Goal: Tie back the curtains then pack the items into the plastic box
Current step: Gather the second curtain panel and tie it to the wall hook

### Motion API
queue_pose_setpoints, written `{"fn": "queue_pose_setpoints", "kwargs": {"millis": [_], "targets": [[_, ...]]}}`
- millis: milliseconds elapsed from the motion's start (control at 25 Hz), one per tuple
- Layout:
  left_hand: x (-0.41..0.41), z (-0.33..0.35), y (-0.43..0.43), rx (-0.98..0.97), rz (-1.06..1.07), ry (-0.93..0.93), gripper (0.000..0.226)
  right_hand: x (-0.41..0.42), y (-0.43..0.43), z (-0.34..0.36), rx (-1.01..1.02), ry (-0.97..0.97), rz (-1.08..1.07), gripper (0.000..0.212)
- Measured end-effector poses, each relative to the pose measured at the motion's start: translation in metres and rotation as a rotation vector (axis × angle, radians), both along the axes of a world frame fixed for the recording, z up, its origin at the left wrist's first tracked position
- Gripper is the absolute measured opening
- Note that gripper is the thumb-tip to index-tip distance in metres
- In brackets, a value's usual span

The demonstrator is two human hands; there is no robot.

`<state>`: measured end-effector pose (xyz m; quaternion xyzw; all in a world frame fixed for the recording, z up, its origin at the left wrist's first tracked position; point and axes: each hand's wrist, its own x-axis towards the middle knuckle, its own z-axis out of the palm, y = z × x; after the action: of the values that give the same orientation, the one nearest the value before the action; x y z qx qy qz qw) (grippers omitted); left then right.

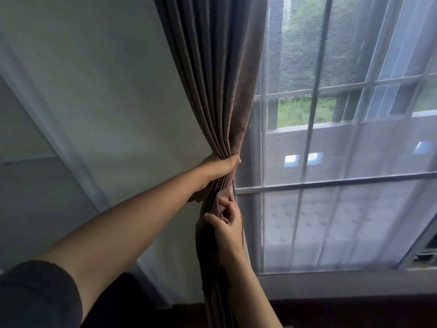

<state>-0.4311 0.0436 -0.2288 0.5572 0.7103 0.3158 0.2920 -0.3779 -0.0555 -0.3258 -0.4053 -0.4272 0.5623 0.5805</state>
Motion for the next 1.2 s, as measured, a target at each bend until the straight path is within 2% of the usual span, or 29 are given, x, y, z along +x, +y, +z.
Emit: {"fn": "queue_pose_setpoints", "kwargs": {"millis": [120, 240, 280, 360, 440, 520, 600, 680, 760, 840, 920, 960, 1040, 1080, 1120, 1200], "targets": [[-0.003, 0.001, 0.002, -0.043, -0.034, 0.032, 0.056, 0.002, 0.008, -0.004, -0.106, 0.135, 0.058, 0.037], [-0.004, 0.0, 0.005, -0.062, -0.029, 0.036, 0.057, 0.004, 0.016, -0.002, -0.155, 0.043, -0.034, 0.018], [-0.004, 0.001, 0.005, -0.07, -0.017, 0.042, 0.058, 0.006, 0.02, -0.001, -0.163, 0.049, -0.053, 0.023], [-0.003, 0.001, 0.006, -0.074, 0.025, 0.134, 0.068, 0.009, 0.025, 0.002, -0.16, 0.02, -0.02, 0.06], [-0.002, 0.003, 0.006, -0.083, 0.083, 0.328, 0.086, 0.008, 0.032, 0.007, -0.143, -0.242, -0.009, 0.071], [0.001, 0.007, 0.003, -0.083, 0.069, 0.385, 0.081, 0.001, 0.039, 0.012, -0.19, -0.504, -0.075, 0.068], [0.002, 0.013, -0.002, -0.085, 0.018, 0.307, 0.064, -0.007, 0.044, 0.015, -0.225, -0.577, -0.165, 0.068], [-0.001, 0.014, -0.008, -0.059, 0.016, 0.216, 0.056, -0.012, 0.048, 0.011, -0.174, -0.521, -0.208, 0.06], [-0.005, 0.012, -0.016, -0.019, 0.002, 0.149, 0.054, -0.014, 0.051, 0.005, -0.129, -0.463, -0.215, 0.054], [-0.011, 0.01, -0.024, -0.015, -0.1, 0.059, 0.061, -0.011, 0.055, 0.0, -0.13, -0.454, -0.233, 0.05], [-0.023, 0.008, -0.032, -0.03, -0.281, -0.124, 0.061, -0.004, 0.059, -0.005, -0.1, -0.532, -0.246, 0.048], [-0.033, 0.001, -0.035, -0.017, -0.358, -0.277, 0.057, 0.0, 0.061, -0.008, -0.069, -0.577, -0.242, 0.047], [-0.054, -0.022, -0.044, 0.004, -0.315, -0.637, 0.064, 0.006, 0.061, -0.012, -0.003, -0.642, -0.222, 0.046], [-0.064, -0.038, -0.051, 0.016, -0.224, -0.673, 0.07, 0.007, 0.059, -0.013, 0.022, -0.664, -0.214, 0.046], [-0.072, -0.054, -0.06, 0.042, -0.138, -0.576, 0.07, 0.007, 0.057, -0.014, 0.038, -0.679, -0.205, 0.047], [-0.078, -0.087, -0.074, 0.049, -0.112, -0.178, 0.055, 0.008, 0.054, -0.014, 0.055, -0.696, -0.177, 0.047]]}}
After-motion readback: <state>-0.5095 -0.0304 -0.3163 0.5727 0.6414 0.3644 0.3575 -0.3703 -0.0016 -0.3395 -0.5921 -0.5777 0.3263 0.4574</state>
